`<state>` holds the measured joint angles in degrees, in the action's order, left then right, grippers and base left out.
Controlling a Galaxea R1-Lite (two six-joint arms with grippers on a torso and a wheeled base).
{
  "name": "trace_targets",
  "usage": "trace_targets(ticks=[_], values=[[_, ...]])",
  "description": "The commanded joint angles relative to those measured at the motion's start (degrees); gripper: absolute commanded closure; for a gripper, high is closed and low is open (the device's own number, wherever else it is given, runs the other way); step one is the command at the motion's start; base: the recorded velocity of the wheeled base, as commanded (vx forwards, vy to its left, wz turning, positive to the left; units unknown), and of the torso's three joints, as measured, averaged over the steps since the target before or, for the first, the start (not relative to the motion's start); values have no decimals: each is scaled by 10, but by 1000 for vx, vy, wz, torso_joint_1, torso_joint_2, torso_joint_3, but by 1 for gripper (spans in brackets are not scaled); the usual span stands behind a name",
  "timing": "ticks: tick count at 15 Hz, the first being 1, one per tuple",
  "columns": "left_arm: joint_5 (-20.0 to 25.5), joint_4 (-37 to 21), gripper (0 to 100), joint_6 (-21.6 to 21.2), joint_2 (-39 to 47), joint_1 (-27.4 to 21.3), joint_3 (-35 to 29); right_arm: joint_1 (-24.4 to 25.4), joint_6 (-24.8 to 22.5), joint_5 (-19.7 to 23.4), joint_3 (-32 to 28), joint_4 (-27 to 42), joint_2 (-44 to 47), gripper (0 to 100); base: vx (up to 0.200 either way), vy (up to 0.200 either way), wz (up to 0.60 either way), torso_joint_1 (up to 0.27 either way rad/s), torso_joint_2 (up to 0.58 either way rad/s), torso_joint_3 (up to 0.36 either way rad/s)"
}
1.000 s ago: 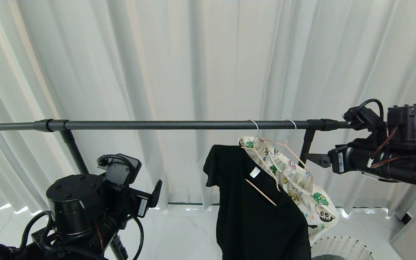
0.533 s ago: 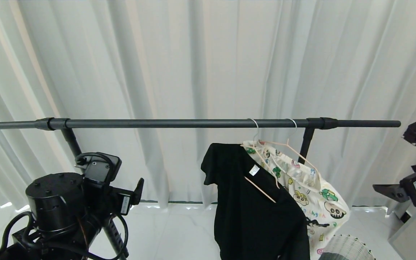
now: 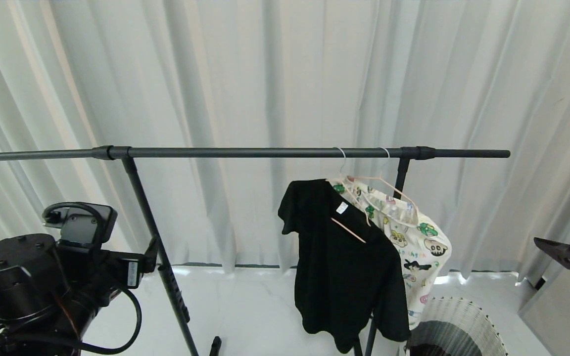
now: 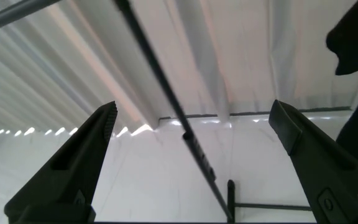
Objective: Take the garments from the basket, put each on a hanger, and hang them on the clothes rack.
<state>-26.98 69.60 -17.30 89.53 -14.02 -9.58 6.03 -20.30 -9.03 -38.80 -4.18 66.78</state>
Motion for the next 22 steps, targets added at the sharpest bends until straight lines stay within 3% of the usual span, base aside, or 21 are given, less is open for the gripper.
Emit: trace_targets(ticks=[1, 10, 22], values=[[0, 0, 0, 0, -39, 15, 11, -4, -4, -7, 7, -1, 1, 0, -200, 0, 0, 2, 7, 2], [3, 0, 0, 4, -66, 29, 38, -11, -19, -9, 30, -4, -9, 0, -200, 0, 0, 0, 3, 2], [33, -1, 0, 4, -94, 43, 58, -13, -39, -28, 34, -4, -28, 0, 0, 0, 0, -30, 64, 34]])
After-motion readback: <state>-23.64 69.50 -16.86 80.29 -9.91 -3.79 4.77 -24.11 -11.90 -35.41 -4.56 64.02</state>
